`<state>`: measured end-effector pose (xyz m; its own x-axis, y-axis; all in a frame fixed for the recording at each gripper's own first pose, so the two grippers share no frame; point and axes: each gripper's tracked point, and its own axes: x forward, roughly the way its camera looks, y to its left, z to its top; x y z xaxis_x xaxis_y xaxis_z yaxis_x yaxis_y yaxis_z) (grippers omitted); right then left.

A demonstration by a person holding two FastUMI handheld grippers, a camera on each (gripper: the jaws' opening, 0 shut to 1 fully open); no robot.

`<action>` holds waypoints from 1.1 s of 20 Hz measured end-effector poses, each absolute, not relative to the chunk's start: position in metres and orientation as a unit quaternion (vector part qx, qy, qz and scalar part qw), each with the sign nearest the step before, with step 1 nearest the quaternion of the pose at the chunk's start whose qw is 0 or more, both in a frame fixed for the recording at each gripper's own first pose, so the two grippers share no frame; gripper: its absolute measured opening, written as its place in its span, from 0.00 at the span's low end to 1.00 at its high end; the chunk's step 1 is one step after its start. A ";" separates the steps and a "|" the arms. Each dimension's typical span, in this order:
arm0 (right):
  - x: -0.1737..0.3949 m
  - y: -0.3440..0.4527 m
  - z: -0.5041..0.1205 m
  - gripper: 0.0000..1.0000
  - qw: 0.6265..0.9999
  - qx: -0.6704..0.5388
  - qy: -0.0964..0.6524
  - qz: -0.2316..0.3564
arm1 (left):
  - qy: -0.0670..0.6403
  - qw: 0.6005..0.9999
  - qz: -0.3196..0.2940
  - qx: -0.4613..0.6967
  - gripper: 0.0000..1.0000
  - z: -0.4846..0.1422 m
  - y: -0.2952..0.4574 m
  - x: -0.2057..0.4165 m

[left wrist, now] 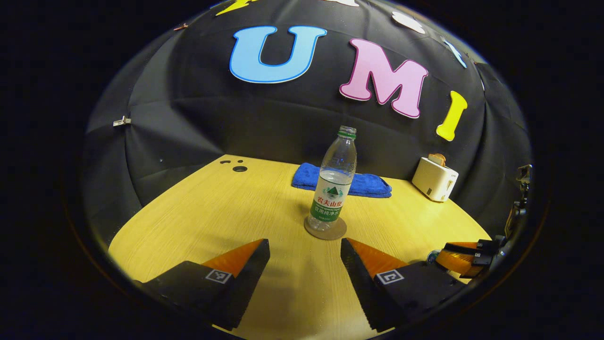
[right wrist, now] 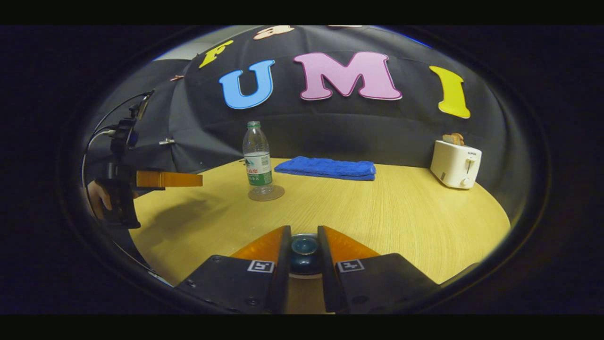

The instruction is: Open the teacup lid with one hand, grasp the water bottle and pour water into the teacup with the other hand; after pouring, place the water bottle on the coaster and then close the teacup lid.

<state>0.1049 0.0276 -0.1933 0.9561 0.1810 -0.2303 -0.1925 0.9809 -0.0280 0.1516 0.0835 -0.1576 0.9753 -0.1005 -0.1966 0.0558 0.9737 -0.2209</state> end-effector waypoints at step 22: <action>0.056 -0.004 0.004 1.00 0.997 -0.026 0.044 0.052 | -0.046 0.993 0.026 -0.105 0.95 0.056 0.112 0.051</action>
<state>0.0562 -0.0037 0.0038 0.9908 0.1006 -0.0903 -0.1052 0.9933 -0.0476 0.0511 0.1125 0.0563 0.9945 0.0609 0.0857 -0.0416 0.9766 -0.2110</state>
